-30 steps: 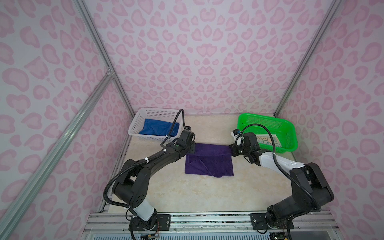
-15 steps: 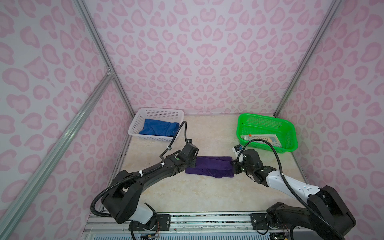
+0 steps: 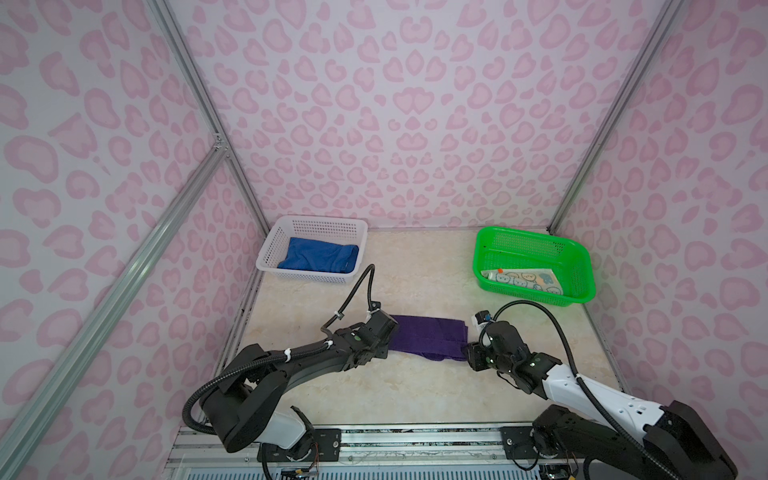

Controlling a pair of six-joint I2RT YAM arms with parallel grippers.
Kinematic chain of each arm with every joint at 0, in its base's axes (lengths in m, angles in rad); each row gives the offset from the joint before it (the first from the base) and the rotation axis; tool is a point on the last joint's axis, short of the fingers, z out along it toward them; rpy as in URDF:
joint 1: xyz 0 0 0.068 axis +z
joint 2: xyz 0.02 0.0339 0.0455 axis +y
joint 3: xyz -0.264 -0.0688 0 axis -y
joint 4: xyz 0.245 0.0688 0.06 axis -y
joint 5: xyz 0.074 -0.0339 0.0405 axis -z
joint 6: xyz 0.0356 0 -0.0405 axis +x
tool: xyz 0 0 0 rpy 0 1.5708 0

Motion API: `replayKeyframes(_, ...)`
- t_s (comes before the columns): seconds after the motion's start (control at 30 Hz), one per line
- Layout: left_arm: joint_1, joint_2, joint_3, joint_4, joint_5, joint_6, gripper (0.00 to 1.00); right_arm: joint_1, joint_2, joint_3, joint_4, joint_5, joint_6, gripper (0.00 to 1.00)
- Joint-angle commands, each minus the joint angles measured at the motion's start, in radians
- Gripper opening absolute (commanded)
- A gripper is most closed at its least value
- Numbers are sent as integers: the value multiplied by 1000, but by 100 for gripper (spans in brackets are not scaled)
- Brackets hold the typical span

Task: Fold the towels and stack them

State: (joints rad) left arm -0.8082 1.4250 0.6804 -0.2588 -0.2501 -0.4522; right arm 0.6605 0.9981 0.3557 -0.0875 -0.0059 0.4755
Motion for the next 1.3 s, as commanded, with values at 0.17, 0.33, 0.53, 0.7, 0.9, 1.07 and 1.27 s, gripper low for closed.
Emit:
replayKeyframes(0.17, -4, -166, -47, 59, -56, -39, 58, 44, -70, 36, -99, 76, 17, 43)
replayKeyframes(0.33, 20, -163, 4, 38, -1, -25, 81, 93, 71, 114, -2, 61, -24, 43)
replayKeyframes(0.53, 34, -48, 110, 46, 52, 4, 83, 99, 267, 216, 79, 70, -61, 45)
replayKeyframes(0.7, 34, 30, 178, 64, 70, 43, 81, 76, 390, 279, 85, 47, -96, 45)
replayKeyframes(0.9, 38, 120, 241, 95, 92, 81, 79, 51, 460, 284, 93, -23, -114, 45)
replayKeyframes(1.07, 39, 184, 270, 100, 133, 71, 75, 58, 443, 246, 90, -113, -127, 42)
replayKeyframes(1.27, 38, 177, 254, 91, 129, 64, 75, 95, 339, 187, 19, -235, -188, 40)
